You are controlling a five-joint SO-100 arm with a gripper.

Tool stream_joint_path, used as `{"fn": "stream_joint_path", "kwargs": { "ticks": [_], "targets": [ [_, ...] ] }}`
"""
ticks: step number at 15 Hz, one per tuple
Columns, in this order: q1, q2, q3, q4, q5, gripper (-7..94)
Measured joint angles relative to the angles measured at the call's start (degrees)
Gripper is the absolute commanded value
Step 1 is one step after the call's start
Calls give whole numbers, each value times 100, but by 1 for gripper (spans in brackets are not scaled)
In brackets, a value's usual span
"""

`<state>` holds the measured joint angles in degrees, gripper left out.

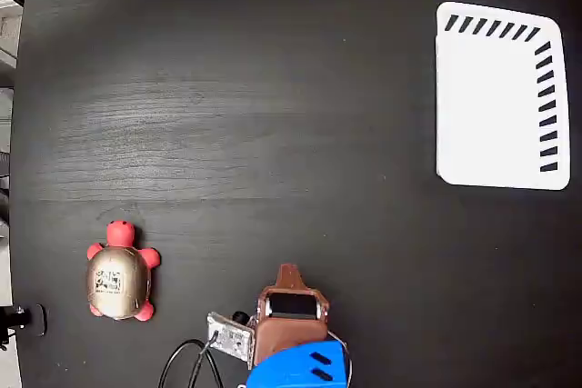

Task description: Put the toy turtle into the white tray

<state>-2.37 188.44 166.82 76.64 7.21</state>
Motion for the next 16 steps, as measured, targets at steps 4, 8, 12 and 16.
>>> {"fn": "stream_joint_path", "kwargs": {
  "ticks": [4, 8, 12, 16],
  "targets": [
    [0, 0, 0, 0, 0, 0],
    [0, 0, 0, 0, 0, 0],
    [0, 0, 0, 0, 0, 0],
    [-308, 0, -9, 18, -246, 0]
  ]
}}
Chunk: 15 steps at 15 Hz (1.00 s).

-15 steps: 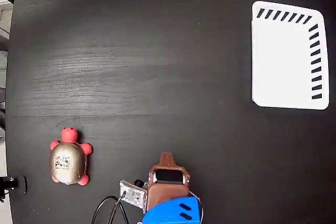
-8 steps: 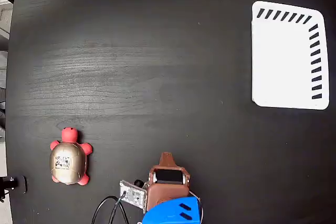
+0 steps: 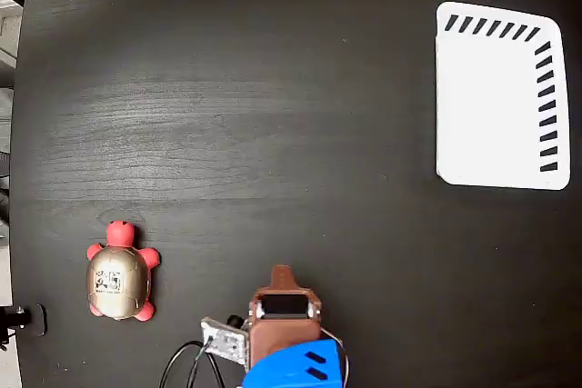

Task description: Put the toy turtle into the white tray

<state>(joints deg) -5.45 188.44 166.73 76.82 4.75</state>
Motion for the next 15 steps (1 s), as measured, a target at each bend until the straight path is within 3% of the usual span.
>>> {"fn": "stream_joint_path", "kwargs": {
  "ticks": [4, 7, 12, 15],
  "targets": [
    [-255, -264, -18, -439, -202, 0],
    [-422, -1916, -791, -729, -492, -1],
    [-1301, -4166, -2733, -536, -1125, -1],
    [-1978, -5423, -4263, 149, -1336, -1]
  ]
}}
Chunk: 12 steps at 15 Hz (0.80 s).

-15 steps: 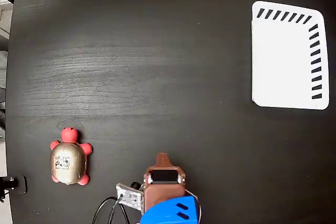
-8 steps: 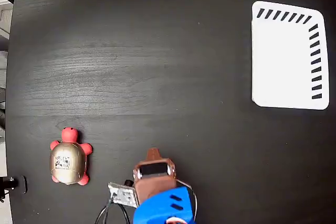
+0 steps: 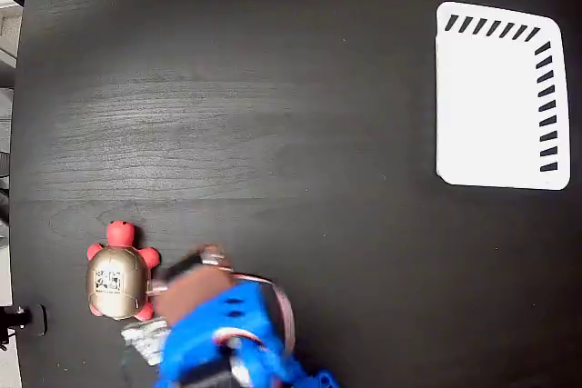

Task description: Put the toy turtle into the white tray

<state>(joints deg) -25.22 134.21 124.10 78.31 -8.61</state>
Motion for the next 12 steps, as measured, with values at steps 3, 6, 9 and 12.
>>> {"fn": "stream_joint_path", "kwargs": {
  "ticks": [3, 6, 9, 12],
  "targets": [
    [-949, -1028, -1169, 686, -158, -1],
    [-1705, -1846, -1582, 932, -431, 0],
    [-2136, -2408, -1661, 1046, -729, 0],
    [-2347, -2610, -1811, 1151, -1037, 22]
  ]
}}
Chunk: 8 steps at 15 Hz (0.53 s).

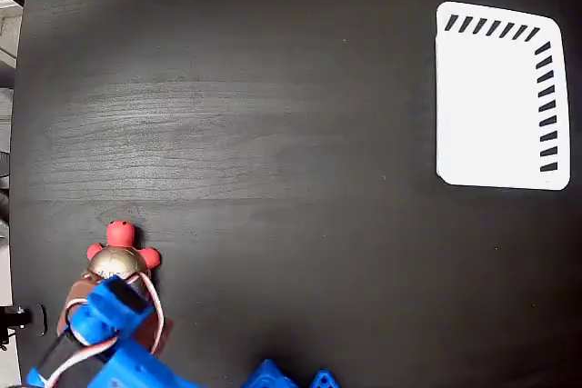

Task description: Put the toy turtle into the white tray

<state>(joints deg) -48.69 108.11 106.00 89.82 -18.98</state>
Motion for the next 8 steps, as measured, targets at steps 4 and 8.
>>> {"fn": "stream_joint_path", "kwargs": {
  "ticks": [4, 8],
  "targets": [
    [-62, -167, -62, 0, -483, 50],
    [-88, -378, -62, -105, -888, 64]
  ]
}}
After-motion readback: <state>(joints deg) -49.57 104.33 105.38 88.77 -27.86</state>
